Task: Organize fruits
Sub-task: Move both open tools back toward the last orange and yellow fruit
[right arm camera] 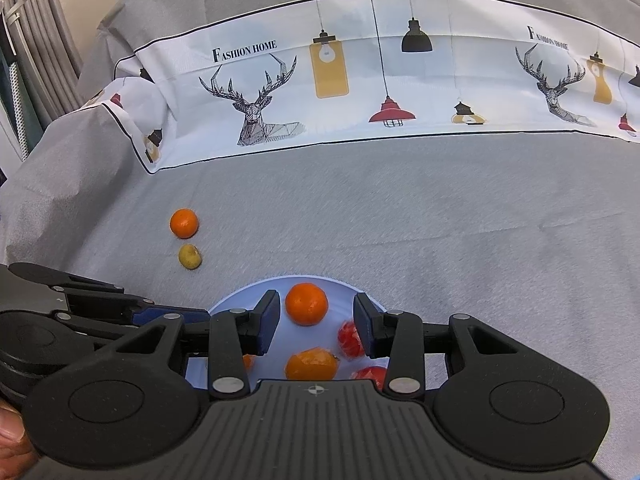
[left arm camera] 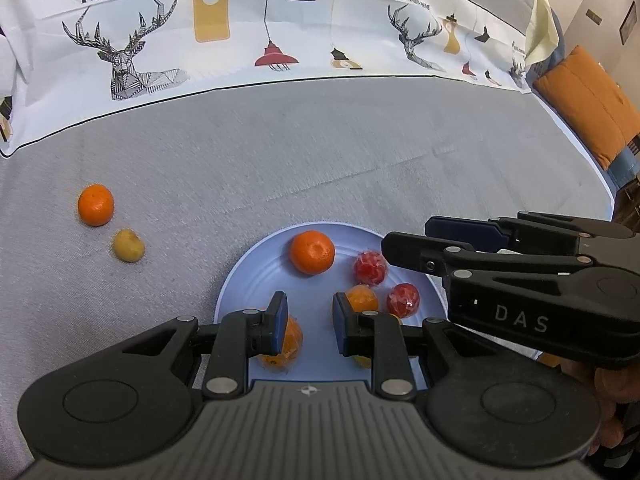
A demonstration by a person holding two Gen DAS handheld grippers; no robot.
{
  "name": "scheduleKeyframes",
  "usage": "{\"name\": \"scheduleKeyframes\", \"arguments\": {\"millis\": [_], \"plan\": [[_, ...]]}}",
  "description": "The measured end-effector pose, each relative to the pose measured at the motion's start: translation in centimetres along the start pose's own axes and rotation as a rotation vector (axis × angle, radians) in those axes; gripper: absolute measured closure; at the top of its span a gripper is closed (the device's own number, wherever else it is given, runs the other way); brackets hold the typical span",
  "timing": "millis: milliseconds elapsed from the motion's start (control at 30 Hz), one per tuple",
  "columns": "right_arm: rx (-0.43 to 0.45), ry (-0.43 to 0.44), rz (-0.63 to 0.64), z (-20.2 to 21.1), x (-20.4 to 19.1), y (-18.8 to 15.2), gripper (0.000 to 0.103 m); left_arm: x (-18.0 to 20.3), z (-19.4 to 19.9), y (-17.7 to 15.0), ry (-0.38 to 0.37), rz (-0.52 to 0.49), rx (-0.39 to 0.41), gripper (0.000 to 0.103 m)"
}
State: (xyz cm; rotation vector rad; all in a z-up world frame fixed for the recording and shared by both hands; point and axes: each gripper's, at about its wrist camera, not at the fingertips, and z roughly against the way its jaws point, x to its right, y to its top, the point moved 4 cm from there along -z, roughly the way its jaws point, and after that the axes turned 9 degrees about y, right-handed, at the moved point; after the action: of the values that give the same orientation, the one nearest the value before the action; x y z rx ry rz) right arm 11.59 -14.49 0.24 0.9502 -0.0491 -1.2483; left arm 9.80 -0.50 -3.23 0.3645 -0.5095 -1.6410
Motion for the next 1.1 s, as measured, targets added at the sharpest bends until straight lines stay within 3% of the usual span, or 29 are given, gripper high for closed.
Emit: {"name": "scheduleKeyframes", "arguments": {"millis": [300,733,1100], "plan": [[0.037,-0.027,0.003,0.3,-0.1,0.2,0.061,-0.6,0.5,0.6,0.014,0.041,0.027,0.077],[0.104,-0.036,0.009,0.7,-0.7,0.9,0.086,-2.6,0.9,1.8,0.05,0.123,0.081,0.088],[0.128,-0.002,0.023,-0.1,-2.9,1.5,0.091,-6.3,0.7,3.2,0.076,0.223,0.092,0.088]]}}
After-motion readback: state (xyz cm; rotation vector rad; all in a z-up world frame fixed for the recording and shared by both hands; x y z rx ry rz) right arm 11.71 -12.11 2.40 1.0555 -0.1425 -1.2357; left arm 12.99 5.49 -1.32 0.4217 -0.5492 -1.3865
